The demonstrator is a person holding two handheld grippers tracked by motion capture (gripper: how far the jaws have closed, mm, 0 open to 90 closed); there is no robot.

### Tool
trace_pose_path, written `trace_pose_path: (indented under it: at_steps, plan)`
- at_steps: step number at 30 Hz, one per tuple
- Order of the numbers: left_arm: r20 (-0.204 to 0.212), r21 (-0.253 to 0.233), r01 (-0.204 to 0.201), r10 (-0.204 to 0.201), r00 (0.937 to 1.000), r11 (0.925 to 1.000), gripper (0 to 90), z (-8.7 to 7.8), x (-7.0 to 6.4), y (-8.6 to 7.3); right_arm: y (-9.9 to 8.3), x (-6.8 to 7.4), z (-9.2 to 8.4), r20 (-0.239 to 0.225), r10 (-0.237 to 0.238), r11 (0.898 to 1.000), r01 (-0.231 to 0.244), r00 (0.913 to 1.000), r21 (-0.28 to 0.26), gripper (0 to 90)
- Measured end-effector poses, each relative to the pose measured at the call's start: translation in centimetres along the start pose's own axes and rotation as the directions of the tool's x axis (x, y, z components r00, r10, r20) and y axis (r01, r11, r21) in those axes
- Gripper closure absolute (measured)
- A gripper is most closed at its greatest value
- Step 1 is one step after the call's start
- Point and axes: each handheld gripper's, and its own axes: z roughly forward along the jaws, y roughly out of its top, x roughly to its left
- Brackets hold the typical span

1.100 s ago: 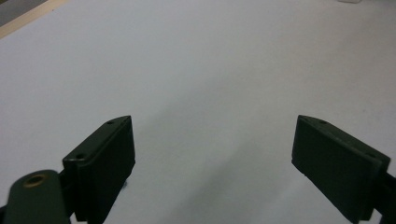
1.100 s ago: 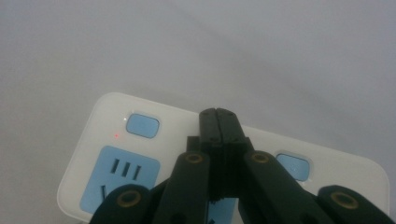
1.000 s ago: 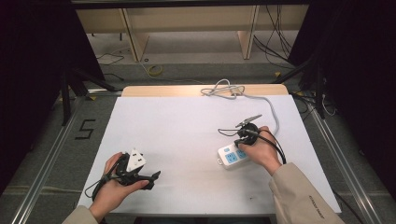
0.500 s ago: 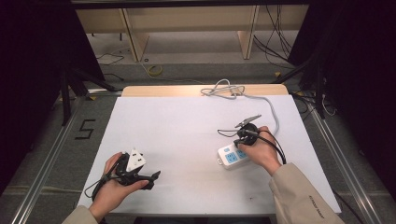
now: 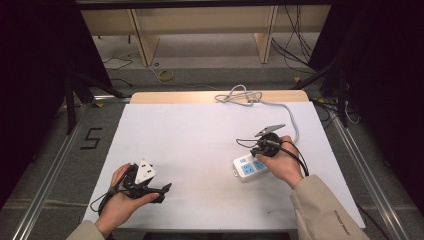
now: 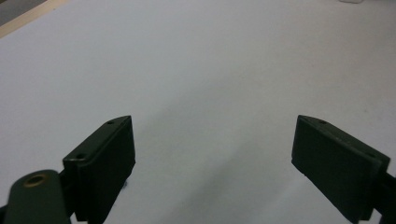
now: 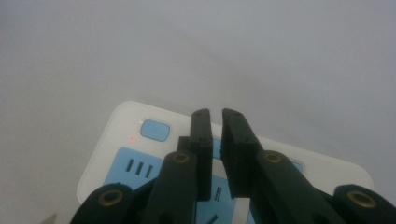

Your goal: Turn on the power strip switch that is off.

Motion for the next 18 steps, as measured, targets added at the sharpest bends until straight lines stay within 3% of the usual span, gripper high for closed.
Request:
trace_pose_path:
  at_steps: [9, 18]
  plan:
    - [-0.001, -0.002, 0.006, -0.006, 1.0, 1.0, 13.4, 0.0, 0.0, 0.0, -0.4, 0.2, -1.1, -0.002, -0.002, 0.999, 0.001, 1.0, -0.054, 76.8]
    - [-0.004, 0.0, 0.011, -0.011, 0.9999, 0.9999, 13.5, 0.0, 0.1, -0.1, -1.0, 0.7, -1.9, -0.04, 0.002, 0.997, -0.005, 0.9992, -0.072, 73.9]
